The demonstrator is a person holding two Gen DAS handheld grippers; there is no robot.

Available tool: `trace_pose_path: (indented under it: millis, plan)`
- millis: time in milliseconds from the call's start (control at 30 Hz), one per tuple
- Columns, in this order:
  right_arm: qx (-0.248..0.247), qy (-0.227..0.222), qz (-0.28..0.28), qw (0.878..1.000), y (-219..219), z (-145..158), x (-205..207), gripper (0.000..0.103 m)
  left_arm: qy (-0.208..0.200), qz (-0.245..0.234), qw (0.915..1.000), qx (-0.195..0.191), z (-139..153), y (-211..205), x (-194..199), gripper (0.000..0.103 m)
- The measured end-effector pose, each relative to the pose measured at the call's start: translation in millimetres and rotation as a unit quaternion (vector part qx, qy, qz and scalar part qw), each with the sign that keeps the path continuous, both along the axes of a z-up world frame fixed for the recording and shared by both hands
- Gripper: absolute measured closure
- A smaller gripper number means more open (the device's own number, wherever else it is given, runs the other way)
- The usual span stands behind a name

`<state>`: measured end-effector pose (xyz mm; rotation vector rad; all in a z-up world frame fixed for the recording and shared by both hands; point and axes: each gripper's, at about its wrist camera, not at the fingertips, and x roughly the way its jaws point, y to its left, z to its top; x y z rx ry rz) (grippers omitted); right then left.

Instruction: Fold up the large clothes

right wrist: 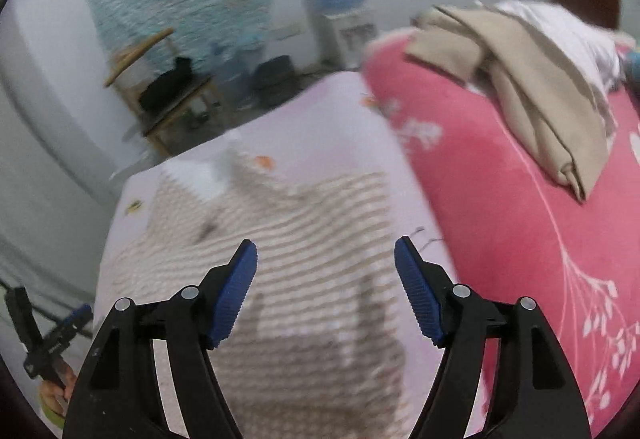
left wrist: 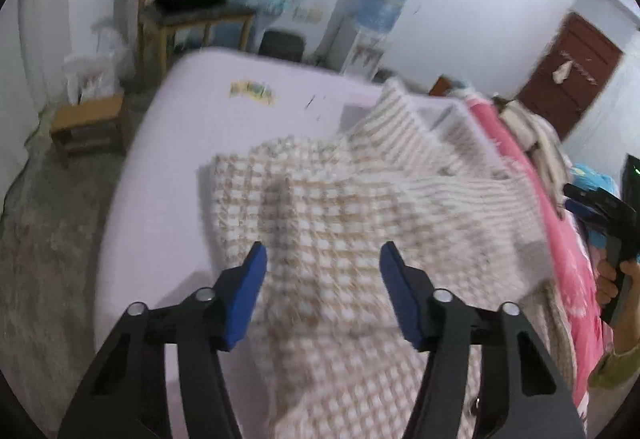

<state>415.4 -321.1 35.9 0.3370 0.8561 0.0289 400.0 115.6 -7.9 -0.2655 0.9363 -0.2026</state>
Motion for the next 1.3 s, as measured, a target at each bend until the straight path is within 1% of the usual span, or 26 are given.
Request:
trace_pose_path:
  millis: [33,100,167,200,267,300,367,400,433,500,533,600,667,733,767,833,867,967,1000,1033,1067,1100,1133,1200,1267,1300]
  plan:
    - [0.011,0.007,-0.004,1.000,-7.8,-5.0,4.9,0.035,0.015,0.004,0.9999,0.000,-7.2,-0.6,9.5,0.047]
    - [0.030,0.029,-0.004,0.999,-13.6,-20.8,23.0,0.035,0.028,0.014,0.9995,0.003,-14.7,-0.9,16.3,0.048]
    - [0.035,0.045,0.001,0.998,-15.2,-30.5,35.4,0.035,0.034,0.015,0.9993,0.004,-19.0,-1.8,19.7,0.048]
    - [0.028,0.058,0.008,0.998,-12.0,-37.8,44.3,0.037,0.033,0.014,0.9993,0.006,-19.2,-2.7,20.2,0.048]
    - [0.013,0.068,0.014,0.997,-8.6,-46.3,51.4,0.050,0.031,0.012,0.9992,0.021,-20.8,-5.6,20.4,0.051]
    - [0.005,0.075,0.019,0.997,-5.1,-51.9,56.4,0.061,0.031,0.013,0.9989,0.032,-22.1,-7.7,20.5,0.057]
    - [-0.003,0.069,0.022,0.997,-2.0,-53.2,58.0,0.073,0.028,0.015,0.9986,0.043,-24.3,-10.4,20.6,0.067]
    - [-0.011,0.056,0.026,0.998,1.2,-51.7,55.4,0.080,0.023,0.014,0.9986,0.045,-24.6,-11.9,20.5,0.076]
    - [-0.016,0.048,0.028,0.998,1.9,-51.7,55.9,0.084,0.018,0.017,0.9983,0.052,-24.3,-13.5,20.2,0.081]
    - [-0.032,0.028,0.030,0.999,6.2,-47.2,49.5,0.087,0.003,0.013,0.9975,0.070,-21.1,-18.0,16.5,0.090]
    - [-0.037,0.023,0.031,0.999,6.3,-46.0,48.1,0.088,-0.006,0.011,0.9970,0.076,-18.4,-19.7,13.5,0.093]
    - [-0.042,0.013,0.030,0.999,6.1,-43.9,44.7,0.089,-0.019,0.011,0.9969,0.075,-11.1,-20.1,8.1,0.095]
    - [-0.041,0.009,0.029,0.999,6.4,-43.9,44.4,0.089,-0.041,0.015,0.9967,0.068,1.6,-17.3,-4.0,0.096]
    - [-0.045,0.004,0.032,0.998,8.6,-45.9,44.5,0.089,-0.056,0.018,0.9954,0.076,7.3,-16.4,-12.8,0.096]
    - [-0.048,0.003,0.033,0.998,9.9,-48.1,45.8,0.089,-0.053,0.018,0.9950,0.083,4.1,-16.5,-14.7,0.096]
    - [-0.051,0.004,0.033,0.998,11.8,-51.0,47.5,0.088,-0.033,0.015,0.9940,0.103,-11.4,-18.3,-13.4,0.096]
    - [-0.047,0.007,0.032,0.998,12.0,-53.1,49.9,0.088,-0.019,0.017,0.9944,0.102,-19.3,-17.6,-11.6,0.096]
    - [-0.024,0.014,0.018,0.999,6.7,-57.7,54.3,0.086,-0.018,0.034,0.9958,0.084,-22.9,-12.7,-10.7,0.095]
    - [-0.014,0.017,0.011,1.000,3.5,-60.3,55.6,0.082,-0.020,0.037,0.9956,0.084,-23.2,-13.1,-11.2,0.095]
    - [-0.009,0.017,0.009,1.000,1.5,-60.9,55.5,0.075,-0.023,0.037,0.9948,0.091,-23.3,-14.8,-12.2,0.095]
    - [-0.003,0.017,0.008,1.000,-1.0,-60.9,55.4,0.071,-0.028,0.034,0.9939,0.101,-22.6,-17.1,-13.2,0.094]
    - [0.001,0.021,0.010,1.000,-3.7,-59.5,55.3,0.059,-0.031,0.031,0.9934,0.106,-21.7,-17.6,-13.9,0.092]
    - [-0.001,0.023,0.011,1.000,-6.4,-56.4,53.5,0.052,-0.034,0.030,0.9932,0.107,-19.0,-16.7,-16.0,0.091]
    - [-0.013,0.005,0.009,1.000,-11.6,-43.7,41.4,0.051,-0.051,0.035,0.9921,0.109,-9.4,-11.9,-23.0,0.089]
    - [-0.023,-0.017,0.013,1.000,-12.9,-29.4,26.3,0.051,-0.093,0.045,0.9855,0.135,7.0,-9.4,-35.1,0.084]
    - [-0.026,-0.028,0.021,0.999,-10.7,-21.7,17.2,0.050,-0.108,0.043,0.9837,0.137,13.3,-9.8,-39.0,0.084]
